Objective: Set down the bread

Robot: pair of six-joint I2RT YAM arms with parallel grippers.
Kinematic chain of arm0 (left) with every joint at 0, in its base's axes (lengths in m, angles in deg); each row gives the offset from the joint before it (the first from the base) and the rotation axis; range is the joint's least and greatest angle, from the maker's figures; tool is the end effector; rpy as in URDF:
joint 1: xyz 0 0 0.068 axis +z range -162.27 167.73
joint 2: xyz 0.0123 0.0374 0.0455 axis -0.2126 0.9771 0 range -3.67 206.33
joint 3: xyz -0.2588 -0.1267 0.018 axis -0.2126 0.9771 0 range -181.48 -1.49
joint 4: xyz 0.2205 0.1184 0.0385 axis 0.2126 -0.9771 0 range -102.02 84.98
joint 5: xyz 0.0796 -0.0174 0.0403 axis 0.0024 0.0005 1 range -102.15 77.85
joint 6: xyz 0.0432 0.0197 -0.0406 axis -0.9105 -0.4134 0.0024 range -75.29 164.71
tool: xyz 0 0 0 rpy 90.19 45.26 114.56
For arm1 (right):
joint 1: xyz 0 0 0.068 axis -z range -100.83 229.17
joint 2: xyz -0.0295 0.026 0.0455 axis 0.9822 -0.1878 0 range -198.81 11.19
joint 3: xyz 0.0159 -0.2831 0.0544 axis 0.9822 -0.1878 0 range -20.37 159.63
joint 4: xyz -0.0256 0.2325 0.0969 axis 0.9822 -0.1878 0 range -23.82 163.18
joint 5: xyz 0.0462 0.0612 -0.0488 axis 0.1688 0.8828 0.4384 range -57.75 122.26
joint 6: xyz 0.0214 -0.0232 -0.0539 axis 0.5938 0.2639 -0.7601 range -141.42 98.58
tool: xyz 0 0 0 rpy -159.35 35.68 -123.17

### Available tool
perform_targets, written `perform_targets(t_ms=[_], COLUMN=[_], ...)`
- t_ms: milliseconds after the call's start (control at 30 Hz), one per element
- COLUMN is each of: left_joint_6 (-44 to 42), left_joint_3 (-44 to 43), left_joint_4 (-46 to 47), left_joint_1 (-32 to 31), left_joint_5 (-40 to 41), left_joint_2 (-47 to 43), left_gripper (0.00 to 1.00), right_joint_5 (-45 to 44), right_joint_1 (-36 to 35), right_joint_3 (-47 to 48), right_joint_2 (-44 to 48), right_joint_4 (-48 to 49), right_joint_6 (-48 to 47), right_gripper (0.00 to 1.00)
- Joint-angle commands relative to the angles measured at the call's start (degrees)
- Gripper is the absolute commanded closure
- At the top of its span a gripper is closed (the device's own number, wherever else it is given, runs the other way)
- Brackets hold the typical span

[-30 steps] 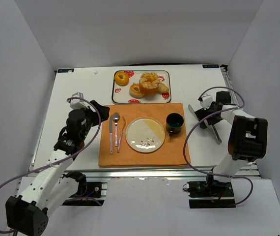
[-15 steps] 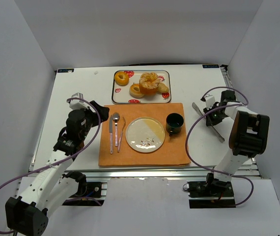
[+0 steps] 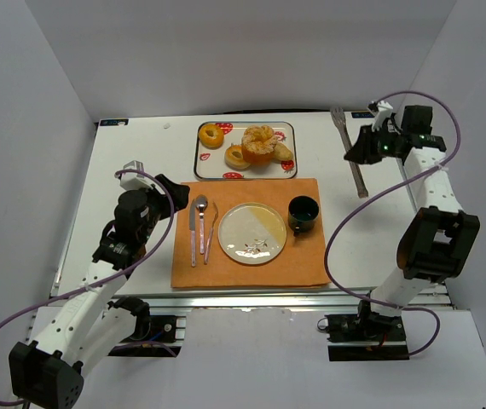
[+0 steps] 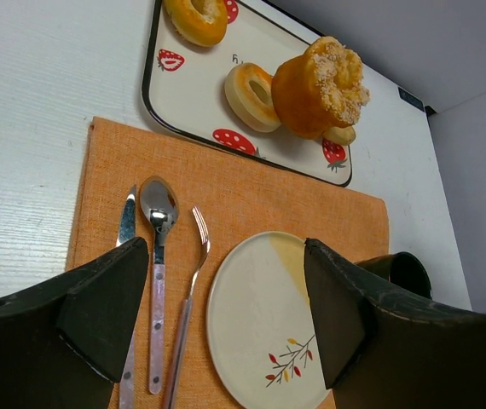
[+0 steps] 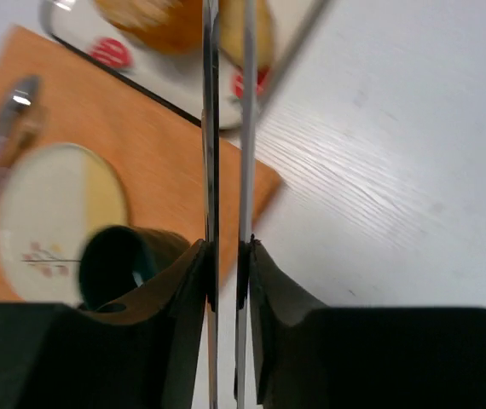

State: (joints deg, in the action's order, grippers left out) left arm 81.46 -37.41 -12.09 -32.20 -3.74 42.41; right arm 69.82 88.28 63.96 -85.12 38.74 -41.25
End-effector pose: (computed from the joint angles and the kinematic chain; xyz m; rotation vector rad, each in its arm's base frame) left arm 0.1756 -0.0561 0.2970 -0.3801 1.8660 -0.5420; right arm 0.3711 -0.0301 0.3209 -0.5054 2.1708 0.5067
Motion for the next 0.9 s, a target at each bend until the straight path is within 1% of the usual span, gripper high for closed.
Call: perform_targets(t_ms=[0,33,200,233,367,433,500,600,700,867], left_joint_6=[0.69,0.78,2.0,2.27,3.24,3.5,3.68,3.68,3.77,3.68], left_joint_3=[-1.52,-1.78,-2.05,-2.13,-2.49,-2.84,-3.1,-3.54,-3.72,-3.54], left_joint_4=[1.18,1.01,0.48,0.57,0.22,0.13,0.04,-0.22,-0.22,-0.31], left_joint_1=[0.15,0.15,0.15,0.15,0.15,0.15,0.15,0.15,0.15,0.15], left_joint_5=[0.03,0.12,0.65,0.74,1.44,1.88,2.05,2.32,2.23,2.49], left_joint_2=[-0.03,-0.12,-0.38,-0.38,-0.29,-0.12,0.06,0.67,1.02,1.2], left_gripper=[0.18,0.18,0.18,0.18,0.18,0.18,0.18,0.18,0.18,0.18], right_joint_5=[12.44,13.75,16.84,17.63,18.69,19.04,18.95,17.9,14.92,8.24], right_joint_1=[-3.12,-3.74,-7.25,-7.61,-8.84,-8.93,-10.77,-11.74,-12.27,-13.67], right_joint_3=[3.64,3.82,6.8,7.16,9.0,9.79,10.94,11.12,10.94,11.55], right_joint_2=[-0.54,-1.06,-4.14,-5.45,-8.45,-10.37,-11.44,-12.58,-13.2,-13.99], right_joint_4=[0.85,2.51,6.48,7.44,12.01,12.46,12.9,14.39,15.8,15.45], right_joint_6=[15.69,16.84,22.37,24.82,29.32,30.46,31.43,32.23,33.81,33.63], right_gripper=[0.69,0.63,0.56,0.52,0.51,0.51,0.5,0.5,0.49,0.49])
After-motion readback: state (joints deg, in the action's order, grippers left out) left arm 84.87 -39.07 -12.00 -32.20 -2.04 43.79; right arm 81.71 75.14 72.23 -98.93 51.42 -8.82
